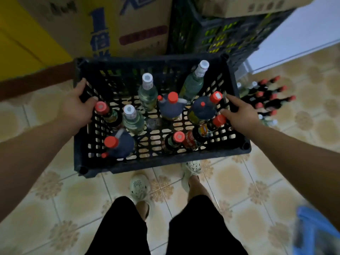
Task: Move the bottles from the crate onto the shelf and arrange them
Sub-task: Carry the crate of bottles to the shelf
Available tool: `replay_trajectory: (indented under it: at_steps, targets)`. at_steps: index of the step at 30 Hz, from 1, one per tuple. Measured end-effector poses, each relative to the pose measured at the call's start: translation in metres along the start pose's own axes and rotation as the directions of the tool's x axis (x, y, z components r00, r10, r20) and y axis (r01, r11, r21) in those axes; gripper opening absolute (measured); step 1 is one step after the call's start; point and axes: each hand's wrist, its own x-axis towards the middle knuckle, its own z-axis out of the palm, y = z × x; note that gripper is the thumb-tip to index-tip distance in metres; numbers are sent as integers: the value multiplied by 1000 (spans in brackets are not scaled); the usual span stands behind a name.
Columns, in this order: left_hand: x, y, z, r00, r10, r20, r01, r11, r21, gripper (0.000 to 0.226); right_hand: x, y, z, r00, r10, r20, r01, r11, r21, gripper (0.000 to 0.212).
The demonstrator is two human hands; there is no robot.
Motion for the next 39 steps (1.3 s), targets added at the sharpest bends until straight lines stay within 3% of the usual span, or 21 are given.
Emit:
replay_trajectory:
  at_steps: [6,11,18,25,32,39]
  targets:
    - [-49,112,-47,972,195,133,-205,976,69,64,-123,12,-85,978,167,-127,-151,981,126,53]
    - [-112,211,-36,903,338,266,-381,915,134,60,-209,59,-144,916,349,-197,-294,919,264,54]
    - [-225,324,43,793,444,416,-529,841,110,57,-307,157,-227,823,506,-257,-382,829,408,56]
    - [-321,415,135,628,576,524,-688,726,27,59,-379,249,-303,709,597,-376,-419,785,456,64]
    - [-374,511,228,479,618,624,-781,624,-18,60,-388,315,-367,576,725,-378,-473,673,569,57]
    - [-389,625,338,323,624,711,-862,504,-51,62,-345,380,-417,459,815,-355,-438,555,708,59]
